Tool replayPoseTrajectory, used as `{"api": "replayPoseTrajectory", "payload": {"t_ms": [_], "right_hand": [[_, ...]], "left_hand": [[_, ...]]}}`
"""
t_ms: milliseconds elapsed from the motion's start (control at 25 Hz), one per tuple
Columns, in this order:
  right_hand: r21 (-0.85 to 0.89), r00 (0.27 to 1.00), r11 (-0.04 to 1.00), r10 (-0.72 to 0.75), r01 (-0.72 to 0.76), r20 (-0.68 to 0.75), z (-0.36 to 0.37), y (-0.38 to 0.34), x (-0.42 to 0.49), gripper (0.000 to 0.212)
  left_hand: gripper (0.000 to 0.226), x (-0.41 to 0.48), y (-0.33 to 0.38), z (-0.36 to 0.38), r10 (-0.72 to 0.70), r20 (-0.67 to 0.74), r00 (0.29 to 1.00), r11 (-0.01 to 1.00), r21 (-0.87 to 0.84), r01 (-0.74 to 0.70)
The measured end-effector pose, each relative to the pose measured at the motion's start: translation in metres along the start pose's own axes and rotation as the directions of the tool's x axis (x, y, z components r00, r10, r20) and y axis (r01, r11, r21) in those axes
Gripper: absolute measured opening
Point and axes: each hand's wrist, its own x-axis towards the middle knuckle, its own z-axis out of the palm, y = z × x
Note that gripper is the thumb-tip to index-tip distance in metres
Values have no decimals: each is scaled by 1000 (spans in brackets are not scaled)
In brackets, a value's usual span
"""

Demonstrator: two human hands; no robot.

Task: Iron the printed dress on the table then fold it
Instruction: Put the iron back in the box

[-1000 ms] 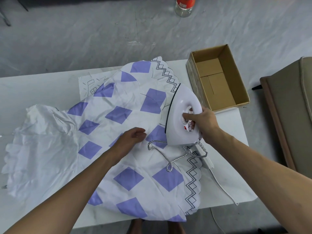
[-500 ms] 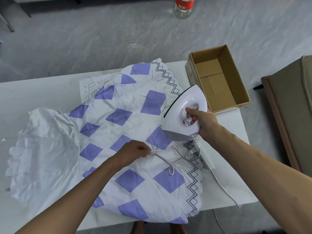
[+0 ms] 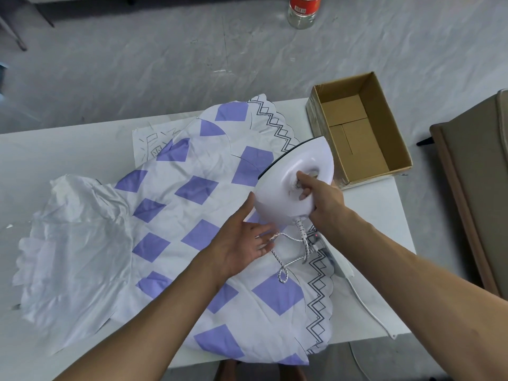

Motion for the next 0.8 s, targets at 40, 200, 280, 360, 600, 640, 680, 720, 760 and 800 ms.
{"api": "replayPoseTrajectory", "payload": {"t_ms": [40, 200, 280, 360, 600, 640, 680, 720, 760, 800], "right_hand": [[-19, 1000, 1000, 5, -5, -1, 1, 4, -2, 33], [-43, 1000, 999, -9, 9, 12, 4, 10, -6, 33], [-69, 1000, 998, 3, -2, 22, 4, 10, -6, 31], [-122, 999, 993, 11, -7, 30, 4, 10, -5, 29], [-214, 1000, 976, -21, 25, 18, 8, 12, -7, 29], [-221, 999, 975, -38, 37, 0, 9, 14, -8, 31], [-221, 998, 974, -55, 50, -17, 10, 15, -9, 31], [-219, 997, 974, -72, 65, -27, 10, 16, -12, 31], [-221, 996, 972, -88, 79, -32, 11, 18, -14, 31], [-234, 994, 968, -106, 93, -41, 12, 20, -15, 30]], "left_hand": [[80, 1, -2, 2, 10, -7, 1000, 999, -44, -10], [65, 6, -7, 6, 39, -100, 994, 983, -173, -56], [60, 7, -9, 9, 60, -147, 987, 973, -211, -91], [60, 7, -9, 11, 84, -173, 981, 968, -219, -121], [52, 6, -4, 2, 59, -140, 988, 980, -181, -84], [52, 6, -4, 1, 45, -122, 991, 981, -182, -67], [53, 5, -3, 0, 33, -108, 994, 980, -194, -53], [56, 5, -3, 1, 22, -101, 995, 976, -215, -43], [57, 5, -2, 2, 17, -102, 995, 970, -240, -41], [56, 7, -2, 3, 16, -112, 994, 963, -264, -46]]}}
